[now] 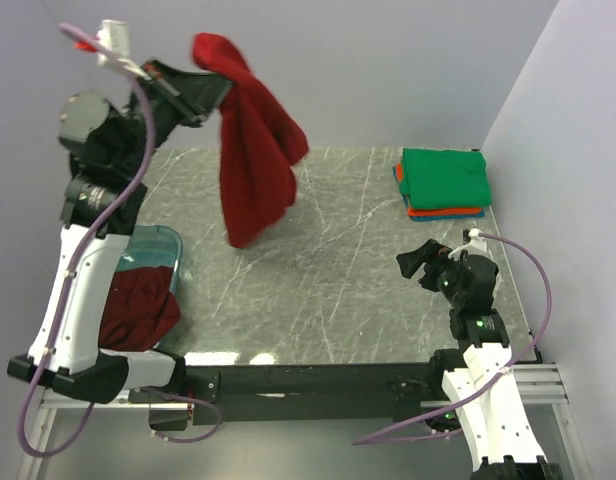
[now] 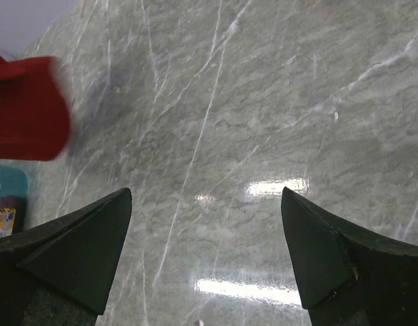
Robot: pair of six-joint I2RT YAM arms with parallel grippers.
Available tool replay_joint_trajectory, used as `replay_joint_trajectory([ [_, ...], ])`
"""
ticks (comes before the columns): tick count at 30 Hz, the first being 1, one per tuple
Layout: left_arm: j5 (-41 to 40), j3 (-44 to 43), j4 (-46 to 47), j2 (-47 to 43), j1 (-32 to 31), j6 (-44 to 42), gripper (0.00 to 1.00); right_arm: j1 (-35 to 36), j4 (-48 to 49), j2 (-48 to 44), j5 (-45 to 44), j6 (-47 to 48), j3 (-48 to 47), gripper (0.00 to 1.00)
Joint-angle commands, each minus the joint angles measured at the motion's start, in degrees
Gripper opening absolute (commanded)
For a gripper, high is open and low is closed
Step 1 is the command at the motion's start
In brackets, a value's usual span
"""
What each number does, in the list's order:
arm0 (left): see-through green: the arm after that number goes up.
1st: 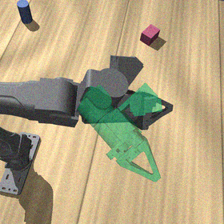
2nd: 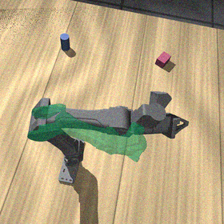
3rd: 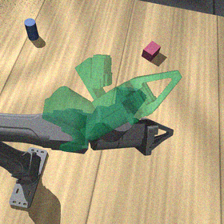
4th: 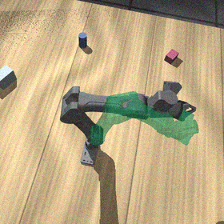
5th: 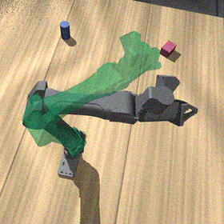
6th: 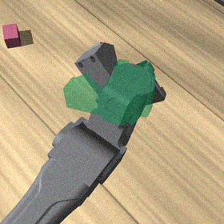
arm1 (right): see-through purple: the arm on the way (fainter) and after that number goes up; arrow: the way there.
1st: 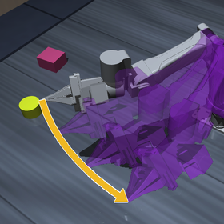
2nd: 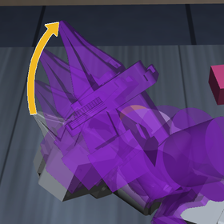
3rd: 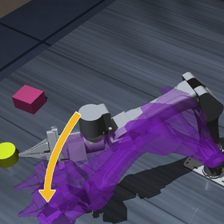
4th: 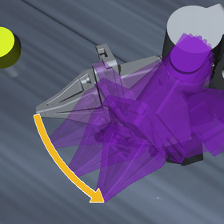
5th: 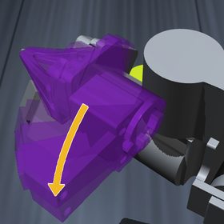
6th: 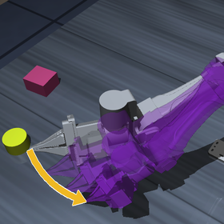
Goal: Fold and stack the t-shirts
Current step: Move the tshirt to the center of the board
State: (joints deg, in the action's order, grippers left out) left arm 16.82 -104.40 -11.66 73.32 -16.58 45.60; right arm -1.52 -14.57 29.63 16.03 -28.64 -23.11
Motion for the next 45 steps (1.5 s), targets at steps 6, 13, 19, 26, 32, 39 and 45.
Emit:
replay_joint_trajectory([
  [6, 2.3, 5.6, 6.8, 2.8, -9.3, -3.9, 0.01, 0.0, 1.3, -2.0, -0.7, 0.6, 0.3, 0.96],
  [13, -2.7, 30.4, 13.3, -2.6, -9.4, -2.5, 0.01, 0.0, 1.8, -1.1, 1.6, 1.3, 0.4, 0.96],
  [19, -12.1, 46.5, 11.9, -2.7, -9.4, -0.9, 0.01, 1.1, 3.5, 4.0, 6.9, 3.2, 0.5, 0.96],
  [26, -16.6, 59.4, 11.8, -4.3, -9.3, 0.7, 0.01, 15.2, 2.7, 16.0, -0.4, 5.2, -3.8, 0.96],
  [32, -20.9, 62.5, 9.5, -3.6, -9.3, 1.6, 0.01, 19.6, 4.8, 26.4, -2.8, 2.0, -10.2, 0.93],
  [39, -22.7, 63.4, 9.4, -3.2, -9.2, 1.1, 0.01, 23.9, 6.8, 40.6, -3.7, -3.3, -20.2, 0.89],
  [45, -23.5, 64.5, 9.5, -4.0, -8.2, 0.8, 0.01, 27.4, 3.7, 53.5, -7.1, -3.3, -30.2, 0.86],
])
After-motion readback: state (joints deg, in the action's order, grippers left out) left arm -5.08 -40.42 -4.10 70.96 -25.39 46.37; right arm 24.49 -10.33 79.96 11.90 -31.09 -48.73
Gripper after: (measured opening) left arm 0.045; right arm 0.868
